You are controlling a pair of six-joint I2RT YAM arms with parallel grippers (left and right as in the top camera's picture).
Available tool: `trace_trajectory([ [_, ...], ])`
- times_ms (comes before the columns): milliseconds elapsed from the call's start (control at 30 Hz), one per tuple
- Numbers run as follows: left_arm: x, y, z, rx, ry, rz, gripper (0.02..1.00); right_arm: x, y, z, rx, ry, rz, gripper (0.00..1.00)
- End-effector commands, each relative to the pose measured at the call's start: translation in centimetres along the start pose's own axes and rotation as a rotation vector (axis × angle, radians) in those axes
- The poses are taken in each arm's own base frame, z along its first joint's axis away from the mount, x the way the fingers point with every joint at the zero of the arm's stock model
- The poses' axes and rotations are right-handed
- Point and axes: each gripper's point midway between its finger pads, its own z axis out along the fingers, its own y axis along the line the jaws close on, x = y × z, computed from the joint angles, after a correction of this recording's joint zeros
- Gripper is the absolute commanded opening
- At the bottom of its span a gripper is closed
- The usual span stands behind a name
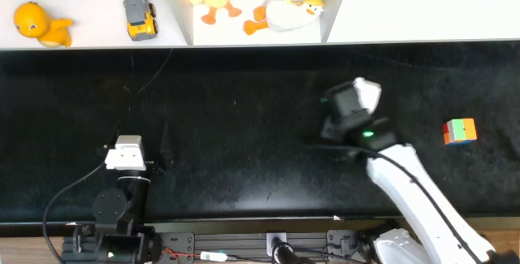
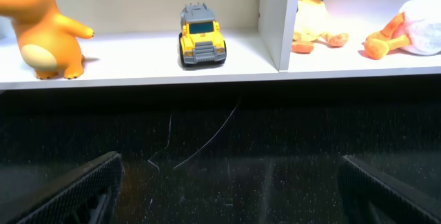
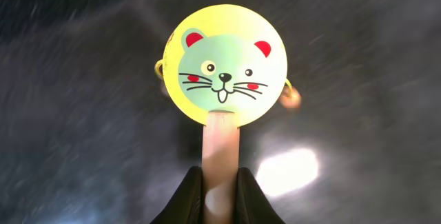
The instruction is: Store Toys
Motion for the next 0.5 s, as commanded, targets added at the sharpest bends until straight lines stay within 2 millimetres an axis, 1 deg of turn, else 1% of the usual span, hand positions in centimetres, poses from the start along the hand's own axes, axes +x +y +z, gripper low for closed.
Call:
trace_trajectory([
  [33, -0.1, -0.4, -0.1, 0.017, -0.007, 0.019, 0.998, -5.4, -1.6, -1.4, 0.021, -0.084, -0.158, 0.042],
  [100, -0.1, -0.4, -0.1, 0.017, -0.007, 0.019, 0.998, -7.4, -2.0, -1.3, 0.037, -0.093, -0.217, 0.042],
  [167, -0.1, -0.4, -0.1, 0.017, -0.008, 0.019, 0.998, -9.2, -1.8, -0.8, 0.034, -0.09, -0.291, 0.042],
  [267, -0.1, -0.4, -0.1, 0.017, -0.007, 0.019, 0.998, -11.5, -0.9, 0.3, 0.024, -0.082, -0.355, 0.062],
  [400, -0.1, -0.4, -0.1, 0.017, -0.007, 0.019, 0.998, -15.1, 0.9, 1.8, 0.02, -0.108, -0.373, 0.06],
  [500, -0.1, -0.4, -0.1, 0.017, -0.007, 0.019, 0.998, -16.8, 2.0, 3.2, 0.017, -0.115, -0.371, 0.056],
])
